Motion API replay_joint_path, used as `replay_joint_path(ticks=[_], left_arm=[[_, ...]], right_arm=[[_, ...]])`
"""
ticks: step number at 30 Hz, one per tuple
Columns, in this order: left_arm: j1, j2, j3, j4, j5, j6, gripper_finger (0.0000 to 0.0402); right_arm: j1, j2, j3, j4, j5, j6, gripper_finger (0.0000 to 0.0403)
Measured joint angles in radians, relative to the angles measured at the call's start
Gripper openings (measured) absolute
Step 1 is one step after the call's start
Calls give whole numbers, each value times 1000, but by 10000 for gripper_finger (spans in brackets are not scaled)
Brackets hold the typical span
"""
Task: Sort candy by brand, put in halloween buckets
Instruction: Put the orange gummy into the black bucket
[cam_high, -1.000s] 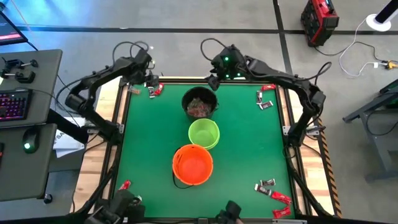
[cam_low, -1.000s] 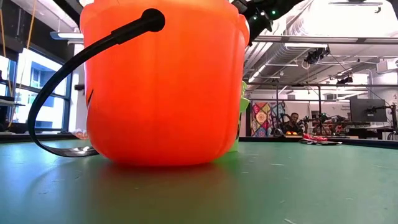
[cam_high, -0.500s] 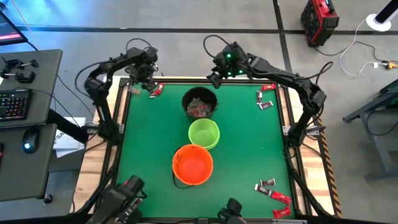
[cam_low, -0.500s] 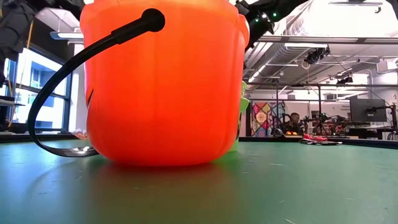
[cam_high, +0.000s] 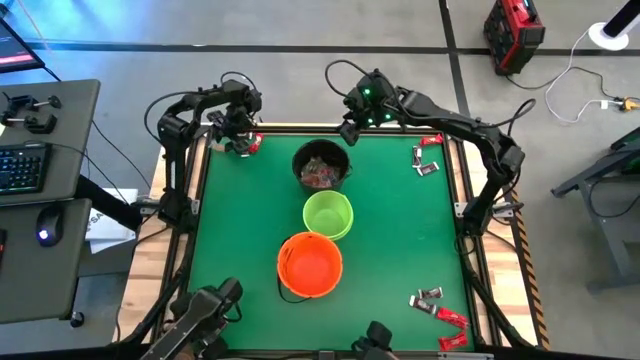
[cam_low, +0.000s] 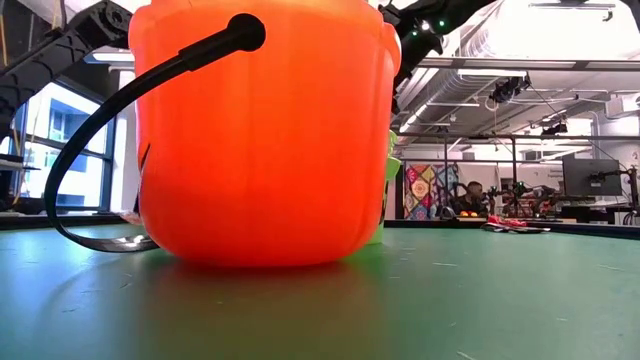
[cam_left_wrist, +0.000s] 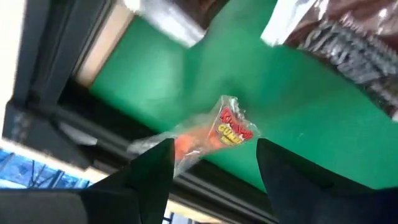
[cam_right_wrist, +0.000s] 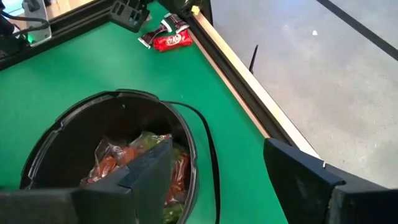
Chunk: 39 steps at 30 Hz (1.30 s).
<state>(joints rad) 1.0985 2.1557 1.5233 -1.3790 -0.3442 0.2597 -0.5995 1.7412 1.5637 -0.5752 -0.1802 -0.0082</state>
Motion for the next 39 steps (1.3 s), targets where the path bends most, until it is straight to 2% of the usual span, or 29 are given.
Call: replay_joint_path(ticks=[5,8,11,14,15,19,24,28,34,37,39], left_arm=[[0,7,0,21,0,7,201],[1,7,0,16,1,7,171],[1,7,0,0,30,6,111],[1,7,3,-8,73,-6,29],[1,7,10,-14,86,-20,15],[1,-24,54,-33,104,-22,9],[2,-154,150,-24,116,-86,2],[-18,-327,162,102,265,-165,1],[-230,-487,118,171,456,-131,0],[-362,-515,84,282,588,-155,0],[-444,-514,62,382,634,-208,0]], right_arm=[[0,0,0,-5,0,0,245],[0,0,0,-5,0,0,245],[0,0,0,-4,0,-1,245],[0,0,0,-4,0,-20,245],[0,0,0,-4,1,-24,245],[0,0,0,-4,1,-28,245],[0,0,0,-2,3,-75,245],[-16,0,0,2,1,-79,245],[-59,0,0,3,4,-66,245],[-74,0,0,3,-2,-60,245],[-81,0,0,3,-17,-61,245]])
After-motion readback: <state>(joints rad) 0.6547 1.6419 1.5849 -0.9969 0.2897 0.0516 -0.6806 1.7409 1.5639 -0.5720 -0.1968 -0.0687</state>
